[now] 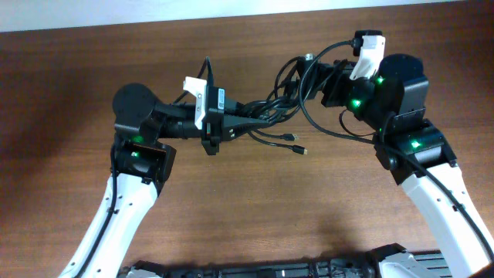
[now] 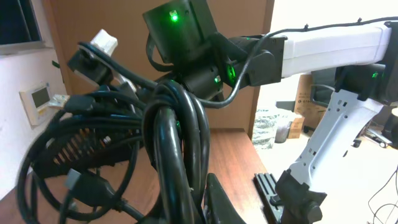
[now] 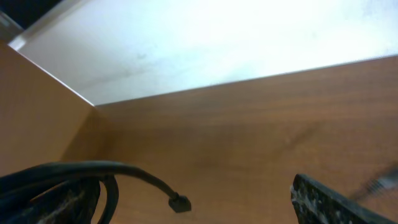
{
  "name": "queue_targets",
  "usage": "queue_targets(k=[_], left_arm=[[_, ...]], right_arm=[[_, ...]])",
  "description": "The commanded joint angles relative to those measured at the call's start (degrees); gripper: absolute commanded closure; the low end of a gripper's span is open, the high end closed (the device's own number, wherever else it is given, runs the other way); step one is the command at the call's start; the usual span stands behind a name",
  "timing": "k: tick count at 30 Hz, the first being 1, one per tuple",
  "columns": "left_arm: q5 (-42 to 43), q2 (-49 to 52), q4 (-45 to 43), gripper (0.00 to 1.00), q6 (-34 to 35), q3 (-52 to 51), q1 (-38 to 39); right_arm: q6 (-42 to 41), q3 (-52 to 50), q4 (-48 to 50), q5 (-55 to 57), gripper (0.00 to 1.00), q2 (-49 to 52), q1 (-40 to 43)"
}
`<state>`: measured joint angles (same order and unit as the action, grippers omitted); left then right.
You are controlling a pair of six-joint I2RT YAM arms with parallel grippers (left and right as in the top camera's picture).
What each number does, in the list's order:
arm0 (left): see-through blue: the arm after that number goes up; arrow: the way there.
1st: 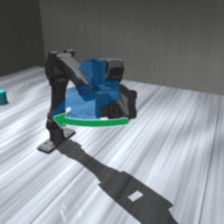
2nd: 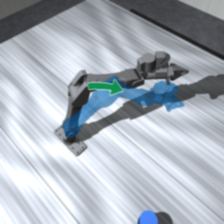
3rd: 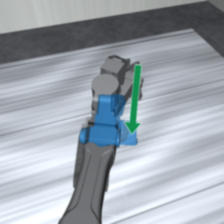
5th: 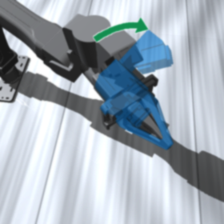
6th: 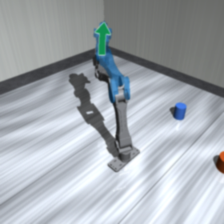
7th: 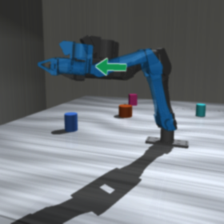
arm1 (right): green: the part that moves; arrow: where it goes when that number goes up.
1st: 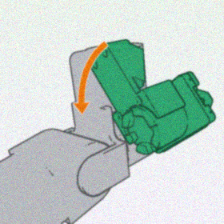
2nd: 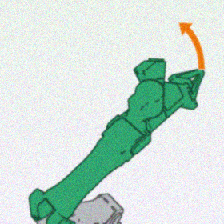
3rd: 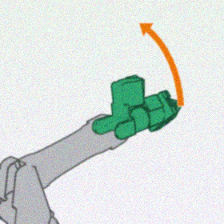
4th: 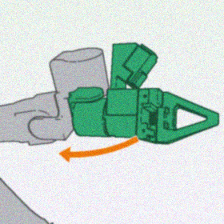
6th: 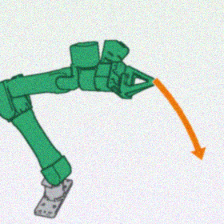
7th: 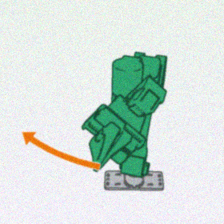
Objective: Untangle cables
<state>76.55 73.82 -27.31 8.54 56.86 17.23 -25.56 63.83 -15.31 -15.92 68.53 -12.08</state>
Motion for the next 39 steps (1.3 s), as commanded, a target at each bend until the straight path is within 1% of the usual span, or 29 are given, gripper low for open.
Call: queue_targets(k=[1, 5, 7, 14, 15, 18, 21, 24, 26, 28, 30, 32, 33, 34, 35, 39], left_arm=[[2.1, 0.5, -0.1, 1.00, -1.0, 0.6, 0.2], [2.1, 0.5, -0.1, 1.00, -1.0, 0.6, 0.2], [2.1, 0.5, -0.1, 1.00, -1.0, 0.6, 0.2], [1.2, 1.1, 0.3, 1.00, -1.8, 0.6, 0.2], [-0.7, 1.6, 1.7, 1.00, -2.1, 0.6, 0.2], [-7.5, 3.7, 10.1, 1.00, -7.1, 0.6, -0.2], [-8.2, 5.2, 8.7, 1.00, -7.1, 0.6, -0.1], [-7.1, 5.2, 7.7, 1.00, -6.9, 0.6, -0.1], [-7.2, 5.2, 7.6, 1.00, -6.7, 0.6, -0.2], [-7.3, 5.2, 7.0, 1.00, -6.4, 0.6, -0.1], [-7.6, 5.2, 7.0, 1.00, -6.4, 0.6, -0.2], [-11.3, 5.2, 7.1, 1.00, -3.0, 0.6, -0.2], [-12.0, 5.2, 7.1, 1.00, -2.2, 0.6, -0.2], [-12.2, 5.2, 7.1, 1.00, -2.1, 0.6, -0.2], [-13.1, 5.2, 7.5, 1.00, -1.9, 0.6, -0.2], [-19.1, 5.2, 10.6, 1.00, 1.3, 0.6, -0.4]], right_arm=[[-5.4, 0.7, 3.1, -4.9, 0.03, -0.2, 0.1], [-9.7, 0.7, 8.1, -13.1, 0.03, -0.2, 0.1], [-9.9, 0.7, 10.3, -16.4, 0.03, -0.2, 0.1], [-11.0, 0.7, 10.7, -18.4, 0.03, -0.2, 0.1], [-11.0, 0.7, 10.8, -18.4, 0.03, -0.2, 0.1], [-11.0, 0.7, 12.0, -18.4, 0.03, -0.2, 0.1], [-10.9, 0.7, 13.2, -18.0, 0.03, -0.2, 0.1], [-8.8, 0.7, 11.6, -17.4, 0.03, -0.2, 0.2], [-8.8, 0.7, 6.4, -11.5, 0.03, -0.2, 0.2], [-8.8, 0.7, -3.8, -2.1, 0.03, -0.2, 0.2], [-8.8, 0.7, -12.6, 1.9, 0.03, -0.2, 0.2], [-8.5, 0.7, -22.3, 5.4, 0.03, -0.2, 0.1], [-6.2, 0.7, -25.7, 7.5, 0.03, -0.2, 0.2], [-4.6, 0.7, -27.0, 8.9, 0.03, -0.2, 0.2], [-1.2, 0.7, -28.1, 9.3, 0.03, -0.2, 0.2], [6.5, 0.7, -31.3, 8.7, 0.03, -0.2, 0.1]])
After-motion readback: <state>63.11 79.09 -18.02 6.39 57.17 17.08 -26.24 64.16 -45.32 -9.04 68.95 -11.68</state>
